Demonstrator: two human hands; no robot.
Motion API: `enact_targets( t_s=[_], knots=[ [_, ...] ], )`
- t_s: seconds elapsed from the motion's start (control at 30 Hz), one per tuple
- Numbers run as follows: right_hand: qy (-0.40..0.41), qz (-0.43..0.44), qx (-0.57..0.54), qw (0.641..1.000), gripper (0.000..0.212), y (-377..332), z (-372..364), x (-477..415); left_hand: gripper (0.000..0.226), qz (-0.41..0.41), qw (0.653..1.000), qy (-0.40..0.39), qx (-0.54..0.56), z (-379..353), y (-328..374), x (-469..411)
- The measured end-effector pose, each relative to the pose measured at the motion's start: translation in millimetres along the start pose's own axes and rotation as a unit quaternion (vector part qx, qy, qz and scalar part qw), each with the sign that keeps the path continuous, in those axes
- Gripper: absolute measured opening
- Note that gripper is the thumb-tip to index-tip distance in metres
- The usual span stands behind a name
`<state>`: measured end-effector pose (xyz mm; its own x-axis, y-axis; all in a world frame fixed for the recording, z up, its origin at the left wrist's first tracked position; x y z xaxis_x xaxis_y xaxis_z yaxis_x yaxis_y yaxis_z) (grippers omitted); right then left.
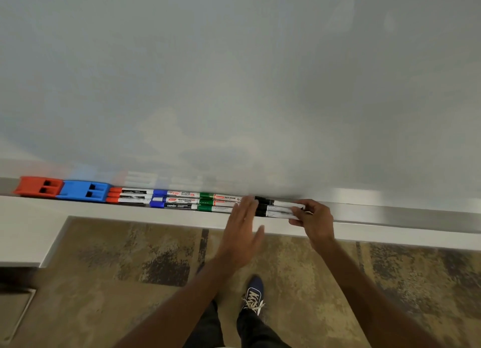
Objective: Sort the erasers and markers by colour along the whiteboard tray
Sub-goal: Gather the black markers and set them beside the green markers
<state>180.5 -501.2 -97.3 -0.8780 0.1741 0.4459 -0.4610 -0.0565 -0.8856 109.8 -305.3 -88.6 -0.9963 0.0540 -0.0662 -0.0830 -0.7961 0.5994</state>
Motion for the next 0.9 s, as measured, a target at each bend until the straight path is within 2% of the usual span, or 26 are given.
enact_targets(
  t_s=[0.07, 0.13, 0.33, 0.4, 0.53, 0.9],
  knots=[
    [0.006, 0.008, 0.033, 0.999, 0.019, 0.4, -4.3, -5.3, 0.071, -0.061, 0.99, -0.076, -0.103, -10.6, -0.6, -2.9],
    [0.006, 0.015, 0.068, 0.998, 0.02, 0.1, -10.0, -9.1, 0.077, -0.083, 0.974, -0.123, -0.173, -18.8, -0.3, -8.7],
    [0.015, 0.039, 0.146, 0.988, 0.018, -1.8, -21.4, -12.6, 0.09, -0.067, 0.96, -0.178, -0.207, -35.3, -8.5, -18.9],
    [0.025, 0.033, 0.174, 0.984, 0.022, -1.1, -23.8, -10.1, 0.093, -0.058, 0.96, -0.182, -0.207, -38.7, -10.9, -17.7],
    [0.046, -0.029, 0.177, 0.983, 0.051, -2.1, -28.3, -2.3, 0.098, -0.052, 0.96, -0.17, -0.216, -43.6, -12.9, -14.4],
    [0.025, -0.074, 0.152, 0.985, 0.038, -7.5, -34.8, 7.4, 0.093, -0.038, 0.953, -0.174, -0.244, -43.7, -5.4, -14.9]
  ],
)
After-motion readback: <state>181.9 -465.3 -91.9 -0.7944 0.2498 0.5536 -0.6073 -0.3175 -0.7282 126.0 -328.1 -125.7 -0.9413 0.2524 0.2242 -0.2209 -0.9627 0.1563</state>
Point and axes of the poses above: each hand's wrist, its own x-axis away from the middle knuckle, its own z-axis out of the back of the hand, y = z × x, the point moved 2 cm from there along -x, towards the middle knuckle, and after that the axes turned 3 degrees about y, right-handed, at the moved point
